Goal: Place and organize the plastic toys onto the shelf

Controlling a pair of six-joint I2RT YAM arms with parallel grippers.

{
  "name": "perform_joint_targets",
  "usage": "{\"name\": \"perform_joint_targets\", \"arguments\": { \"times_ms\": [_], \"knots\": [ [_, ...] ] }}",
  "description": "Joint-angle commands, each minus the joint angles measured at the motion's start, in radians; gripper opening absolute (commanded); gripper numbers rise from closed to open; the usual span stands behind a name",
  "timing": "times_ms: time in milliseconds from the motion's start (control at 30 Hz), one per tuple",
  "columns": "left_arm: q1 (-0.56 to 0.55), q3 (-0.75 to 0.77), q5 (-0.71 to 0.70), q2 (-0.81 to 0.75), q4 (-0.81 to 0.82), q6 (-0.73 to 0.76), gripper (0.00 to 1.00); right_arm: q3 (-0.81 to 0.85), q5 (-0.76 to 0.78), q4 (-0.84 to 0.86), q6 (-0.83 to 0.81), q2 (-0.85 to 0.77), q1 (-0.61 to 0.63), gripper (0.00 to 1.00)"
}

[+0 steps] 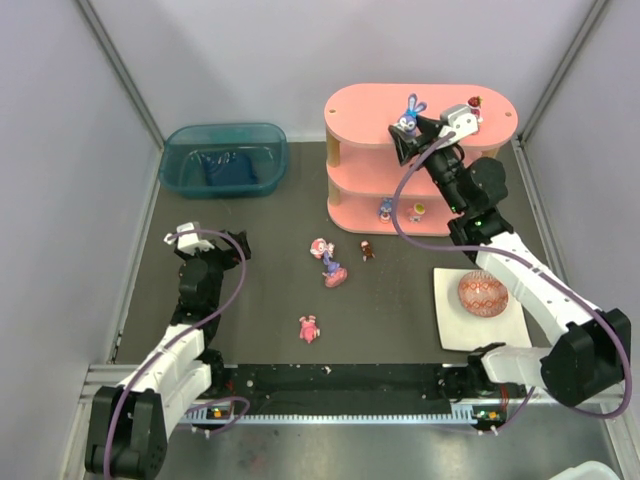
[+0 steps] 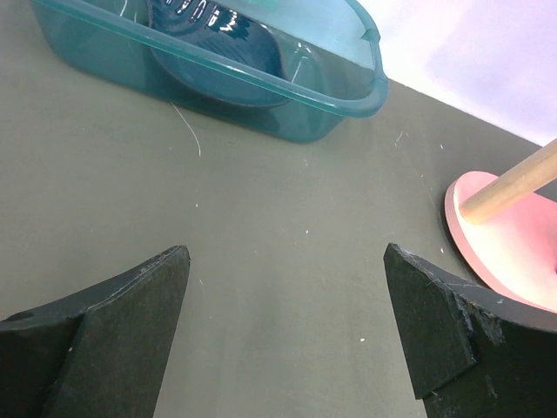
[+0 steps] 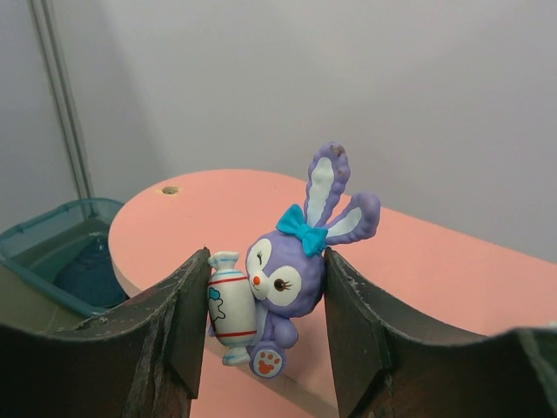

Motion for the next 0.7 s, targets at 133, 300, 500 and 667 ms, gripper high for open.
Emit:
{"name": "perform_joint_targets", "arguments": {
  "times_ms": [133, 300, 500, 667],
  "knots": [
    [0.004, -0.003, 0.023, 0.008, 0.051, -0.001, 0.99, 0.093, -0.018, 0.055, -0.013, 0.035, -0.039, 0.00],
    [0.006, -0.003, 0.023, 0.010, 0.051, -0.001, 0.99, 0.087, -0.010, 0.041, -0.043, 0.040, -0.045, 0.00],
    [0.006, -0.003, 0.021, 0.008, 0.051, -0.001, 0.99, 0.080, -0.001, 0.030, -0.070, 0.035, -0.052, 0.00],
    [0.006, -0.003, 0.020, 0.010, 0.049, -0.003, 0.99, 0.082, -0.024, 0.013, -0.105, 0.035, -0.057, 0.00]
  ]
}}
